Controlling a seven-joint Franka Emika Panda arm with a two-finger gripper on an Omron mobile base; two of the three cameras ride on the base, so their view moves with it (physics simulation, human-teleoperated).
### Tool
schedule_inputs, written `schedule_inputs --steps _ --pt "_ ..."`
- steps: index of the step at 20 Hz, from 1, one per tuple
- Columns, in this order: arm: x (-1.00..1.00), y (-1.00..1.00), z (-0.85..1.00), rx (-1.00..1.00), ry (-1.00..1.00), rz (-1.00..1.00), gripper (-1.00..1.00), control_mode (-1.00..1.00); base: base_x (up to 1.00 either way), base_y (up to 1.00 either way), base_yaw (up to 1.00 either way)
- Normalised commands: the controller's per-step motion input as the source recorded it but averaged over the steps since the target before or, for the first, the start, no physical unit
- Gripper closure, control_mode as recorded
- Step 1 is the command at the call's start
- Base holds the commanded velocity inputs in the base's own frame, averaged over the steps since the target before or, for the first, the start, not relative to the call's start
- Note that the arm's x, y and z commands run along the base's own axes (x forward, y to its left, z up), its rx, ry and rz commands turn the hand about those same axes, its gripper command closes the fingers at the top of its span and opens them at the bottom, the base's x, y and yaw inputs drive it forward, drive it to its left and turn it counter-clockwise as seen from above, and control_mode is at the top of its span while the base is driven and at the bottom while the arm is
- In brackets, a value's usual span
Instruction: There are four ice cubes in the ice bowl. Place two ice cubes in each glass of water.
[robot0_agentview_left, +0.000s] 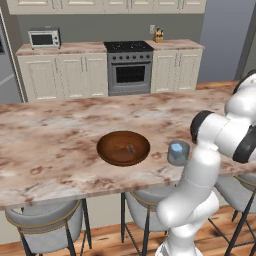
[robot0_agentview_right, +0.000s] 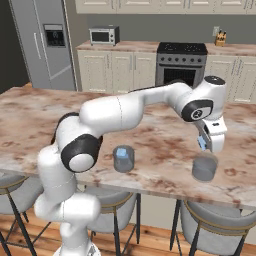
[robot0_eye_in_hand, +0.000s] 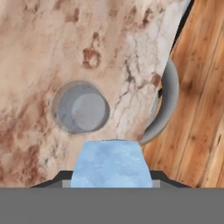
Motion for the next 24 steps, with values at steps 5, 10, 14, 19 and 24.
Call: schedule_inputs --steps 5,10,14,19,24 --pt "0.27 -0.17 -0.25 0.05 0.03 0.00 1.00 -1.00 0.00 0.00 0.00" --pt "0.08 -0.09 -0.07 0.05 0.01 0.00 1.00 -1.00 0.00 0.00 0.00" --pt "0.00 0.00 0.00 0.00 0.00 0.00 1.00 -1.00 0.00 0.00 0.00" --pt "0.00 0.00 0.00 0.00 0.00 0.00 1.00 -1.00 0.00 0.00 0.00" --pt "0.00 0.00 0.00 0.00 0.00 0.00 1.00 -1.00 0.00 0.00 0.00"
